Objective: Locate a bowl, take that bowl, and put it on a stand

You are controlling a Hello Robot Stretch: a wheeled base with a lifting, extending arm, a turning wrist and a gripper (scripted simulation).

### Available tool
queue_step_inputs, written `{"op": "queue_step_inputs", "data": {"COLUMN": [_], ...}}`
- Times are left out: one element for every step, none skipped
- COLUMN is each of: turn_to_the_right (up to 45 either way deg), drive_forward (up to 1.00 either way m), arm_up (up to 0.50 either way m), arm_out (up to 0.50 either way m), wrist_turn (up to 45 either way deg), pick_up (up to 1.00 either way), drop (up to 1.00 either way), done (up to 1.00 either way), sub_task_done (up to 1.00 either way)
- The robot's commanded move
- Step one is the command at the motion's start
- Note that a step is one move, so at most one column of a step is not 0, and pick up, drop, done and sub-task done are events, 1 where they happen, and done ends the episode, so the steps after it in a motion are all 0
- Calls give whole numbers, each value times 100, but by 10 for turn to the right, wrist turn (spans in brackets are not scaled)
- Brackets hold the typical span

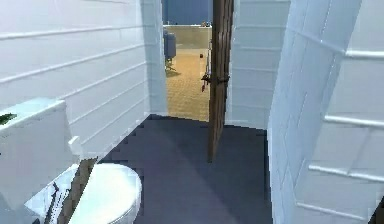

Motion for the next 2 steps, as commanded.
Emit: {"op": "queue_step_inputs", "data": {"turn_to_the_right": [60, 0], "drive_forward": [0, 90], "arm_up": [0, 0], "arm_out": [0, 0], "wrist_turn": [0, 0], "pick_up": [0, 0], "drop": [0, 0], "done": [0, 0], "sub_task_done": [0, 0]}}
